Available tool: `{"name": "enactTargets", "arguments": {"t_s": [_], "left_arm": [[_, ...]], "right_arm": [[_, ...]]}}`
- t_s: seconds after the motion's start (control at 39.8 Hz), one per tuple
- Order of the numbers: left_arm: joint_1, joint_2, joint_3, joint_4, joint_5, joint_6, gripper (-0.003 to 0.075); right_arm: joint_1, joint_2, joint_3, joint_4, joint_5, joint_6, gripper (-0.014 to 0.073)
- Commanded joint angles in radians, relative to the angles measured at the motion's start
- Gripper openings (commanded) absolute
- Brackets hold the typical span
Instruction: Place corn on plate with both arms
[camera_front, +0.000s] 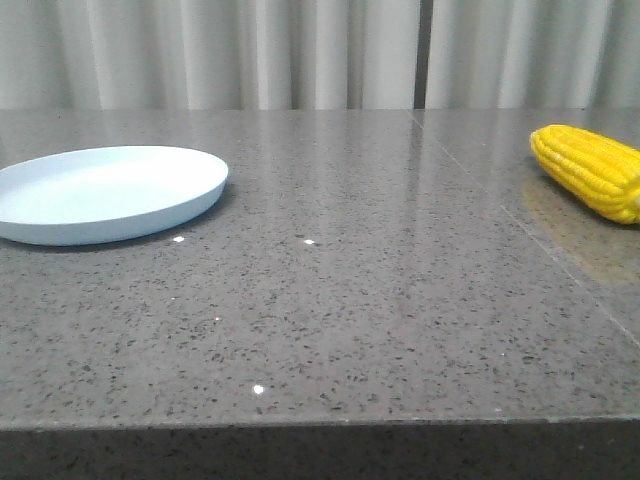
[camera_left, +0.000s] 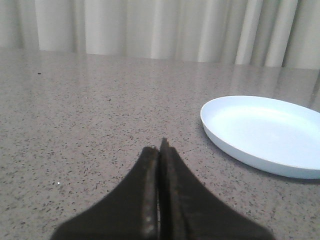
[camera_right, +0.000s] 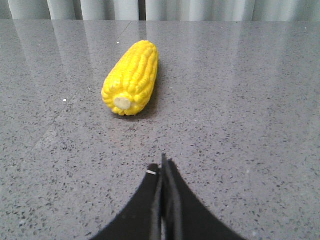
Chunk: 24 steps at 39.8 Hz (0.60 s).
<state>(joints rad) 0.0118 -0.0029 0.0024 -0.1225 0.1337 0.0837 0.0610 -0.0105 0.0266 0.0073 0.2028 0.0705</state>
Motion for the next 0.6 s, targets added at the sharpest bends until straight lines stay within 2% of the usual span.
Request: {"name": "enactTargets", "arguments": {"t_s": [0.0,0.15,0.28,0.43,0.58], "left_arm": [[0.000,-0.022,0.007,-0.003,-0.089,-0.008,-0.0020],[0.000,-0.022,0.007,-0.001,-0.095,-0.006,-0.0020],[0.001,-0.022,0.005,0.012,-0.179,-0.006,-0.0020],[0.001,-0.022,-0.048,0.012,-0.302,-0.006,-0.0020],[0.001,-0.003,-0.223,0.049,-0.204,-0.006,-0.0020]], "right_arm": [[0.002,-0.016,-0.005,-0.007,-0.075,-0.005,-0.0069],[0.002,-0.016,-0.005,-0.007,-0.138,-0.003,-0.0069],[0.002,-0.016,-0.014,-0.007,-0.165,-0.003,-0.0069],[0.002,-0.016,-0.094,-0.007,-0.096,-0.003,-0.0069],[0.002,-0.010,-0.257,-0.007,0.045,-0.003,-0.0069]]}}
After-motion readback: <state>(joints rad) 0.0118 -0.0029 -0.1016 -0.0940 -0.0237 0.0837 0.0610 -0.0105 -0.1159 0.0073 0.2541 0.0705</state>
